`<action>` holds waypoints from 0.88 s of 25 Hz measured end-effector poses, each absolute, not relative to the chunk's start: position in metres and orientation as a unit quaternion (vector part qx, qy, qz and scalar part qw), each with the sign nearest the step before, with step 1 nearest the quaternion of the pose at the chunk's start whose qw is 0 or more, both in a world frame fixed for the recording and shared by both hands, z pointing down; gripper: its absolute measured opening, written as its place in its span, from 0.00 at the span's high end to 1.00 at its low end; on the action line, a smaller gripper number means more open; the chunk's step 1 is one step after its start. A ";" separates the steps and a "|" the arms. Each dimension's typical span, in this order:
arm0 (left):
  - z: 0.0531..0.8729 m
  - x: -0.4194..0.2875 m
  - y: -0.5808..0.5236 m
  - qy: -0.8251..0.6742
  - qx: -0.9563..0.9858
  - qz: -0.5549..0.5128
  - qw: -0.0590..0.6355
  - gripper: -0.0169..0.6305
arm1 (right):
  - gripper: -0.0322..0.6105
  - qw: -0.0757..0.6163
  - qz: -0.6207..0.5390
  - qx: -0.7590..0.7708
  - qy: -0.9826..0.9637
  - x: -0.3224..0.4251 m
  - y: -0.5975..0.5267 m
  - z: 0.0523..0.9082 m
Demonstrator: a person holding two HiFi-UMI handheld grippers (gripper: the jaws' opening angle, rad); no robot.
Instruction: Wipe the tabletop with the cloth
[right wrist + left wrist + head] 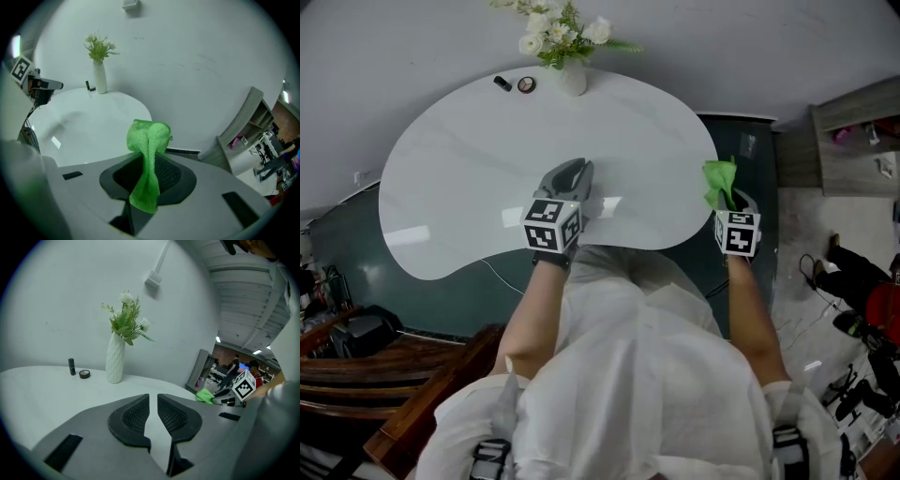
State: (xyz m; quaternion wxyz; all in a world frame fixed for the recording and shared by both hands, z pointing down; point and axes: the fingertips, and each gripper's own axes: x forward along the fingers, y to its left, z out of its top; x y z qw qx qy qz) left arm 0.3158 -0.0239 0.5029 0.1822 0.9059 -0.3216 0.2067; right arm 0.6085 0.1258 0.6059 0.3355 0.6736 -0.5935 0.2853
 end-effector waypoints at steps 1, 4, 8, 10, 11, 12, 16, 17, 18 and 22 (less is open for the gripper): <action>0.500 0.314 -0.025 -0.325 0.906 0.205 0.180 0.88 | 0.84 0.323 0.283 0.683 -0.591 0.614 0.125 0.598; 0.488 0.306 -0.033 -0.337 0.905 0.196 0.173 0.88 | 0.84 0.282 0.268 0.705 -0.593 0.622 0.119 0.569; 0.465 0.295 -0.047 -0.356 0.903 0.178 0.159 0.88 | 0.84 0.214 0.235 0.720 -0.617 0.619 0.101 0.523; 0.450 0.291 -0.055 -0.364 0.904 0.166 0.150 0.88 | 0.84 0.181 0.215 0.723 -0.632 0.614 0.092 0.498; 0.441 0.290 -0.058 -0.368 0.905 0.159 0.144 0.88 | 0.84 0.167 0.204 0.723 -0.638 0.611 0.087 0.486; 0.433 0.288 -0.061 -0.371 0.906 0.152 0.138 0.88 | 0.84 0.154 0.193 0.724 -0.644 0.609 0.083 0.473; 0.398 0.282 -0.073 -0.385 0.908 0.120 0.113 0.88 | 0.84 0.104 0.146 0.724 -0.666 0.603 0.071 0.426; 0.390 0.280 -0.075 -0.389 0.908 0.112 0.106 0.88 | 0.84 0.093 0.133 0.724 -0.670 0.602 0.070 0.415; 0.382 0.278 -0.077 -0.393 0.908 0.104 0.099 0.88 | 0.84 0.084 0.121 0.724 -0.674 0.601 0.069 0.404; 0.350 0.267 -0.084 -0.408 0.907 0.077 0.071 0.88 | 0.84 0.057 0.085 0.725 -0.681 0.602 0.068 0.371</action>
